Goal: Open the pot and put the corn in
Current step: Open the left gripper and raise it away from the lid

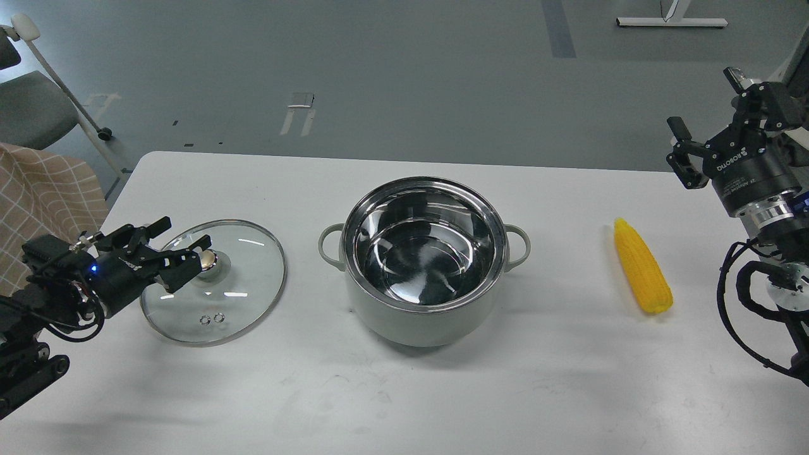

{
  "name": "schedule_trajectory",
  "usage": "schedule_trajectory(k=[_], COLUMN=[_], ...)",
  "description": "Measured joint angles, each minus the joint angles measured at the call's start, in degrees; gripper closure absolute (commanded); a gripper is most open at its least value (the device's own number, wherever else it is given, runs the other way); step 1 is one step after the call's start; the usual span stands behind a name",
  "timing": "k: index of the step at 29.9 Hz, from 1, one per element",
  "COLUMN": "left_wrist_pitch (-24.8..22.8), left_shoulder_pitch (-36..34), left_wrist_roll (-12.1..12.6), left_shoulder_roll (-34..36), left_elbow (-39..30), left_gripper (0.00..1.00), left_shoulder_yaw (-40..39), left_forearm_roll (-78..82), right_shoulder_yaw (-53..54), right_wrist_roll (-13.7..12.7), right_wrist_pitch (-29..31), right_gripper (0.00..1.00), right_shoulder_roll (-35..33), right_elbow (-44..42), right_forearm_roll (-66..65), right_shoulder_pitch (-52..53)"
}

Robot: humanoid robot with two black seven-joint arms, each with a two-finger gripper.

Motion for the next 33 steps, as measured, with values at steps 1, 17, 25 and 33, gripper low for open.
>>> schedule_trajectory(k=[1, 17, 25, 33], left_wrist_pitch=[-0.31, -26.76, -32.52, -32.1], left_shoulder_pitch=[-1.15, -21.88, -27.08, -27.34], left_wrist_roll=[0.0, 0.0, 0.0, 0.0], left_shoulder_roll=[0.93, 2.0, -5.68, -11.55], left_elbow=[-0.61, -6.28, -5.46, -4.28], left_gripper=[0.06, 0.03, 0.03, 0.03], left_shoulder_yaw=[0.01, -0.29, -0.7, -0.71], left_forearm_roll=[-2.21, -50.51, -68.37, -68.77], right_shoulder_yaw=[0.0, 0.23, -0.14, -2.01], right_wrist_roll=[0.0, 0.0, -0.17, 0.07], right_wrist_pitch=[0.0, -0.1, -0.35, -0.98], right_gripper=[0.0, 0.0, 0.0, 0.0], right_shoulder_roll=[-0.01, -8.16, -15.49, -18.89], right_elbow=[0.0, 4.81, 9.84, 15.13], right_forearm_roll=[0.0, -0.65, -10.73, -40.99], right_shoulder_pitch=[0.0, 2.52, 3.0, 2.53])
